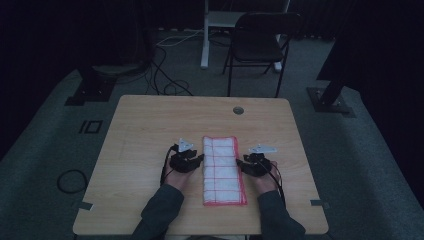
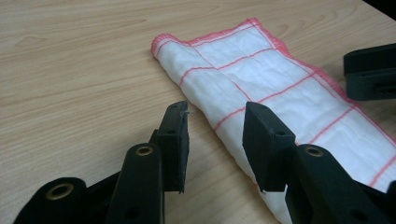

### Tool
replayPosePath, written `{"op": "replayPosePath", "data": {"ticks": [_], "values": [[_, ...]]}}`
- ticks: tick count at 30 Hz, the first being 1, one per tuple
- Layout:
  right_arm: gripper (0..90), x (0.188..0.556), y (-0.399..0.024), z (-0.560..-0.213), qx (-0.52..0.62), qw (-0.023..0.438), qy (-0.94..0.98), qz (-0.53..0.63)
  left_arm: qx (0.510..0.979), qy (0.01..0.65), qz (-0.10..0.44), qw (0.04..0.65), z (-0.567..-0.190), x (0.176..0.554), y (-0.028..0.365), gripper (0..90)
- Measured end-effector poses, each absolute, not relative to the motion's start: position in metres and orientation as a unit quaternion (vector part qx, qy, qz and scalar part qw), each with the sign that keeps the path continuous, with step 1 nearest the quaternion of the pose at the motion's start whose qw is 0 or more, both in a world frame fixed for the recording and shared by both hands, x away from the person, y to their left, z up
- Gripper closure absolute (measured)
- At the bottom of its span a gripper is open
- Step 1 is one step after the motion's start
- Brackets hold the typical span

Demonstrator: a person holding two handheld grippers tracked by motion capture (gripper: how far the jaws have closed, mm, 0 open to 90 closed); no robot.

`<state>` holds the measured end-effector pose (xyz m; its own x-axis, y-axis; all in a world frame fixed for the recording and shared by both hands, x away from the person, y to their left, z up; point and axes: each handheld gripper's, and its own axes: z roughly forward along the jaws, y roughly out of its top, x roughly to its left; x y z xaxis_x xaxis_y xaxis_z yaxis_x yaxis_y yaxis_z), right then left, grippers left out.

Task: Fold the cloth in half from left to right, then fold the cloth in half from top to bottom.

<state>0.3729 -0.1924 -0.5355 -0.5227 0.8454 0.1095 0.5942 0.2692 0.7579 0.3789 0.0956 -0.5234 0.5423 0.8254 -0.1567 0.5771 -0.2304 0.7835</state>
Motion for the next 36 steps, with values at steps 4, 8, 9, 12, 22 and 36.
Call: {"op": "replayPosePath", "data": {"ticks": [4,8,9,12,22,36], "values": [[56.6,0.374,-0.192,-0.534,0.459,0.163,0.781,0.392,0.768,0.459,0.143,0.424,-0.524,0.387,0.094,61.4],[56.1,0.378,-0.190,-0.531,0.457,0.167,0.779,0.395,0.766,0.461,0.143,0.426,-0.523,0.395,0.090,61.0],[56.0,0.379,-0.190,-0.530,0.457,0.169,0.777,0.399,0.765,0.461,0.143,0.426,-0.522,0.396,0.089,60.8],[55.9,0.380,-0.189,-0.530,0.458,0.168,0.776,0.399,0.764,0.462,0.145,0.425,-0.522,0.401,0.086,60.7],[55.5,0.402,-0.178,-0.528,0.462,0.174,0.774,0.396,0.760,0.472,0.151,0.421,-0.525,0.414,0.080,59.3],[55.7,0.433,-0.171,-0.535,0.483,0.172,0.772,0.376,0.759,0.491,0.141,0.403,-0.540,0.425,0.077,57.7]]}}
